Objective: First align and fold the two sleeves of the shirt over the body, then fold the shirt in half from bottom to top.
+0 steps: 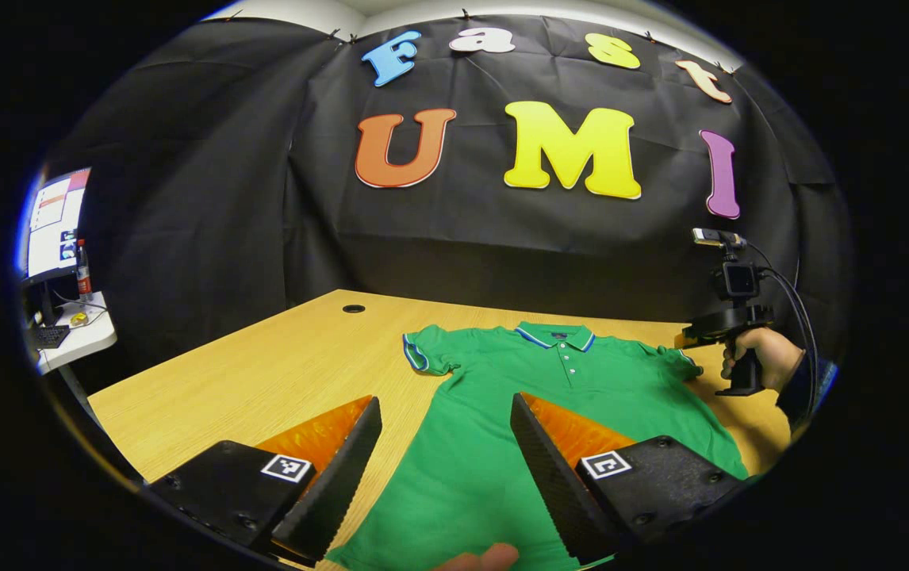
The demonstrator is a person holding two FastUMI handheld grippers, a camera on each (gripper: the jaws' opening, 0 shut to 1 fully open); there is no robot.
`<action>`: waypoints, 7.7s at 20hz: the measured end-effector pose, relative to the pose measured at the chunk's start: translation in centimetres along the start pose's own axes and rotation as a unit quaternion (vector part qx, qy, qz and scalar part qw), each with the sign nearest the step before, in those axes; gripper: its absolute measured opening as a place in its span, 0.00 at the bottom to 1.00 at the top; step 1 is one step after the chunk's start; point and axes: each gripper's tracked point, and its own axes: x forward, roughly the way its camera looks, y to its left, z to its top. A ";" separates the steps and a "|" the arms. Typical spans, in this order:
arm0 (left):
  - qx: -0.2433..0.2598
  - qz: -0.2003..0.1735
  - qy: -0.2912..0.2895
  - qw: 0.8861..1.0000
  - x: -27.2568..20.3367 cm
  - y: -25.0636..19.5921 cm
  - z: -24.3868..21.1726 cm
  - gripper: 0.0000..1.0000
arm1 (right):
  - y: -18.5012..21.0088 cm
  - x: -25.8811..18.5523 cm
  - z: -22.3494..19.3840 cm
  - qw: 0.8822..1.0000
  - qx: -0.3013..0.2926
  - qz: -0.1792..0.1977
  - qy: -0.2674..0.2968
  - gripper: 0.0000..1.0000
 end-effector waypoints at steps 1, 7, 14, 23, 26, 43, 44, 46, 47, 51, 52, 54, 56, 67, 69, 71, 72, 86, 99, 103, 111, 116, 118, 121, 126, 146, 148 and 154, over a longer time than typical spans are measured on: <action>-0.001 -0.001 -0.002 1.000 0.0 -0.1 0.2 1.00 | -0.7 0.4 -0.9 1.000 0.013 -0.004 0.015 0.29; 0.002 -0.009 -0.006 1.000 -0.2 -0.7 0.3 1.00 | -2.2 1.6 -3.0 0.997 0.053 -0.009 0.057 0.65; -0.004 -0.013 0.003 1.000 -0.1 -1.1 -0.4 1.00 | -1.4 2.4 -3.3 0.994 0.083 0.018 0.074 0.01; -0.008 -0.014 -0.002 1.000 -0.2 -0.8 0.1 1.00 | 0.7 -0.6 1.6 0.999 -0.034 0.001 -0.003 0.00; -0.011 -0.012 -0.003 1.000 -0.2 -0.6 0.2 1.00 | 4.0 -2.2 2.9 0.996 -0.087 0.007 -0.035 0.00; -0.037 -0.023 -0.005 0.999 1.9 -1.0 3.4 1.00 | 5.9 -27.6 2.8 0.963 -0.033 0.110 -0.244 0.96; -0.034 -0.020 -0.012 0.999 2.8 -0.7 4.6 1.00 | 4.7 -28.7 1.9 0.961 -0.031 0.110 -0.253 0.97; -0.016 -0.003 -0.036 0.999 4.9 0.5 7.4 1.00 | 2.4 -30.8 0.6 0.956 -0.004 0.113 -0.273 0.95; -0.017 0.007 -0.041 0.999 6.4 1.2 8.3 1.00 | 1.3 -31.5 0.2 0.953 0.013 0.115 -0.280 0.95; -0.035 0.007 -0.017 0.999 14.1 2.2 8.2 1.00 | -0.1 -31.0 -3.4 0.951 0.037 0.137 -0.274 0.95; -0.039 0.000 -0.006 0.999 16.6 2.2 7.6 1.00 | -0.5 -30.6 -3.8 0.952 0.026 0.134 -0.275 0.95; -0.044 -0.018 0.022 0.999 21.1 2.1 5.7 1.00 | -1.4 -29.6 -4.1 0.951 0.012 0.119 -0.285 0.96; -0.065 -0.013 0.075 0.995 24.3 2.6 2.6 1.00 | -0.7 -28.4 -4.7 0.949 0.021 0.131 -0.284 0.95; -0.053 0.028 0.145 0.988 29.2 3.3 -2.6 1.00 | 3.7 -21.8 -8.3 0.958 0.009 0.174 -0.230 0.96; -0.041 0.038 0.144 0.988 29.2 4.2 -2.7 0.99 | 2.9 -21.4 -8.2 0.960 0.013 0.154 -0.233 0.96; -0.049 0.030 0.138 0.989 29.8 4.0 -2.4 0.84 | 2.5 -21.1 -8.8 0.962 0.018 0.144 -0.229 0.96; -0.054 0.024 0.143 0.988 29.9 3.9 -2.9 0.75 | 2.7 -21.1 -9.0 0.962 0.024 0.152 -0.224 0.96; -0.053 0.052 0.148 0.986 29.2 3.3 -1.9 0.06 | 3.0 -21.5 -9.7 0.957 0.054 0.192 -0.208 0.96; -0.006 -0.089 0.072 0.993 27.5 -9.6 0.6 0.61 | 3.7 -21.3 -10.0 0.959 0.029 0.189 -0.212 0.92; 0.026 -0.108 0.036 0.993 24.6 -11.1 2.2 1.00 | 3.9 -21.2 -10.2 0.960 0.017 0.182 -0.213 0.96; -0.010 -0.145 -0.007 0.989 15.6 -11.2 7.5 1.00 | 2.6 -25.1 -9.4 0.969 0.033 0.119 -0.213 0.96; 0.002 -0.128 -0.024 0.991 7.1 -7.3 8.8 1.00 | 2.9 -34.8 -7.0 0.960 0.040 0.099 -0.259 0.95; 0.003 -0.134 -0.011 0.991 3.8 -6.1 7.9 1.00 | 3.7 -38.3 -6.5 0.955 0.039 0.108 -0.275 0.92; -0.002 -0.116 -0.013 0.993 -1.1 -3.0 6.5 1.00 | 3.2 -39.9 -7.4 0.957 0.015 0.082 -0.278 0.96; -0.006 -0.103 0.017 0.995 -6.7 0.6 0.7 1.00 | 2.4 -40.4 -13.1 0.969 -0.008 0.067 -0.237 0.96; 0.057 -0.065 0.090 0.992 -5.8 4.9 -13.1 1.00 | 2.9 -28.6 -26.7 0.994 0.024 0.067 -0.080 0.96; 0.053 -0.054 0.092 0.993 -5.4 5.0 -13.3 0.80 | 3.8 -28.2 -26.7 0.993 0.028 0.080 -0.083 0.87; 0.029 -0.065 0.106 0.992 -4.7 3.5 -12.5 0.06 | 5.0 -27.0 -25.4 0.991 0.037 0.111 -0.062 0.02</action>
